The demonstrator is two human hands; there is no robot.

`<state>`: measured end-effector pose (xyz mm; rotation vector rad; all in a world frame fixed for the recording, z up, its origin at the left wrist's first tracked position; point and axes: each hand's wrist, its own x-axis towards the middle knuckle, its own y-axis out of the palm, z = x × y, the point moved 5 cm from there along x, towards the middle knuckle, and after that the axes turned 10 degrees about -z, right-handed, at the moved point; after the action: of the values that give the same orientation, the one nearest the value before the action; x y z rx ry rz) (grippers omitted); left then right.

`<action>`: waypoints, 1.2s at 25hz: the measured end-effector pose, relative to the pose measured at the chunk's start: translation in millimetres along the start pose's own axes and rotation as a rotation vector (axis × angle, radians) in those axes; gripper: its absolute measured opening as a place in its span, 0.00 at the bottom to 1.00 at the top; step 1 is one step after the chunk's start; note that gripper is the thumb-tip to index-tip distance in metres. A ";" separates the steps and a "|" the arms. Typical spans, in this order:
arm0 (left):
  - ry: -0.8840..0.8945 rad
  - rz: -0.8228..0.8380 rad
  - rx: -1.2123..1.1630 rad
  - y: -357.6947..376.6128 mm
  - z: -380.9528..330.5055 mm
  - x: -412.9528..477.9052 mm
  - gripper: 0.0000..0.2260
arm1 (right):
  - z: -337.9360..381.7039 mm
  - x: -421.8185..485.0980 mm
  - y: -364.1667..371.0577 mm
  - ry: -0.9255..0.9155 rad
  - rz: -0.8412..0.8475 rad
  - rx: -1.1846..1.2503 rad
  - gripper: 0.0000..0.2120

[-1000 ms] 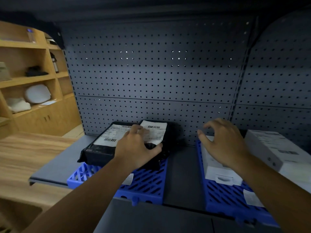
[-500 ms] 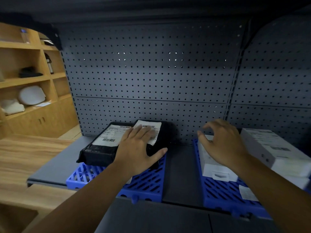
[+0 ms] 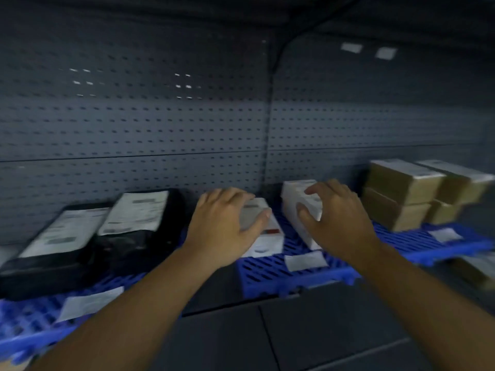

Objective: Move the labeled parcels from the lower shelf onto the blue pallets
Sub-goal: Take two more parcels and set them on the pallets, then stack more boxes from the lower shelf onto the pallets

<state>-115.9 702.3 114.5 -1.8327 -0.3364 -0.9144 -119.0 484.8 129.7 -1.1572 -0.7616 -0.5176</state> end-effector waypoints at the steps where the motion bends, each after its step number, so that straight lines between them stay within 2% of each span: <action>1: 0.026 0.019 -0.036 11.1 -16.3 2.7 0.32 | -16.9 -8.9 -12.2 0.031 0.003 -0.051 0.18; 9: 0.226 0.106 -0.276 86.6 -164.1 6.6 0.27 | -152.1 -79.3 -104.5 0.257 -0.043 -0.309 0.19; 15: 0.467 0.128 -0.421 156.6 -322.6 8.7 0.22 | -290.4 -132.2 -151.0 0.401 -0.024 -0.416 0.18; 20: 0.533 0.303 -0.498 238.6 -446.3 6.8 0.26 | -406.9 -172.1 -193.2 0.520 0.039 -0.518 0.20; 25: 0.514 0.418 -0.551 317.7 -527.6 15.5 0.25 | -502.8 -188.6 -224.6 0.623 0.032 -0.576 0.22; 30: 0.522 0.516 -0.586 401.7 -595.4 19.4 0.26 | -581.9 -192.3 -219.3 0.694 0.082 -0.631 0.22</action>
<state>-121.7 -2.9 -22.9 -1.9546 0.7694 -1.1364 -246.6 -140.1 0.0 -1.4455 0.0699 -1.0624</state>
